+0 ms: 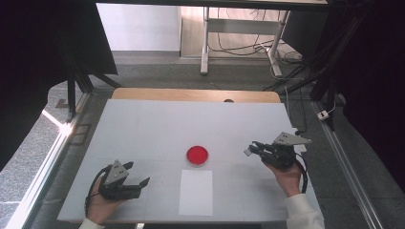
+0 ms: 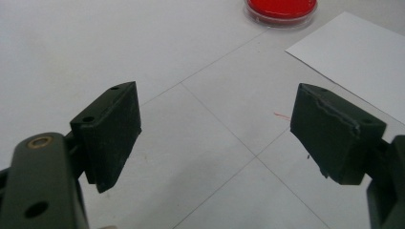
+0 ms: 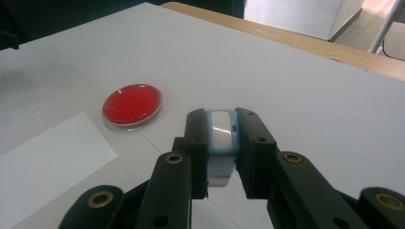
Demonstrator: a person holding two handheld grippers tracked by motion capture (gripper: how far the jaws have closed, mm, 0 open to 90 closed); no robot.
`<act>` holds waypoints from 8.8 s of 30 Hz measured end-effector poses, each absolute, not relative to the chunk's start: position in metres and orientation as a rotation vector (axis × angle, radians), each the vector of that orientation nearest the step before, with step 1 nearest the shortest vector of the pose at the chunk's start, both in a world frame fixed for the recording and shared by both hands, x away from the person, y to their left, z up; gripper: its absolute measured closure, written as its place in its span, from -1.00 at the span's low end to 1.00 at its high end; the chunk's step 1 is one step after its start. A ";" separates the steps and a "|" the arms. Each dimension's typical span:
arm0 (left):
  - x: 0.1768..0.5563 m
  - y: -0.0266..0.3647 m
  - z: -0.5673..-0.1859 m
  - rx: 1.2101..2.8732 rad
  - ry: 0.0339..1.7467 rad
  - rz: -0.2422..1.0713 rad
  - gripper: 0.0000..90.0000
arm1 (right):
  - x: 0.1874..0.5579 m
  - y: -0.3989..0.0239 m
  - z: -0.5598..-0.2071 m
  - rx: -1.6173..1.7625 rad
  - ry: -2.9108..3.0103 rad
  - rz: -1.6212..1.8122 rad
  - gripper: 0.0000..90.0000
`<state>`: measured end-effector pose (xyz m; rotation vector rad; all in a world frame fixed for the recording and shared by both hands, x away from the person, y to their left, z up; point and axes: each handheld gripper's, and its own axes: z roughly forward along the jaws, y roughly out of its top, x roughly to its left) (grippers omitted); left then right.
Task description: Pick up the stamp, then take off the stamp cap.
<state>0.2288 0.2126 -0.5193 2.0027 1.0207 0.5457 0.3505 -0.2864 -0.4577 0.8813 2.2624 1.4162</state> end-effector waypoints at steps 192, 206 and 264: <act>0.267 0.080 -0.492 2.061 0.784 0.473 -0.55 | 0.307 -0.162 -0.473 0.683 2.335 1.716 0.66; 0.270 0.064 -0.496 2.079 0.768 0.472 -0.50 | 0.307 -0.160 -0.475 0.712 2.327 1.721 0.66; 0.272 0.045 -0.504 2.124 0.691 0.571 0.27 | 0.307 -0.162 -0.477 0.746 2.321 1.753 0.66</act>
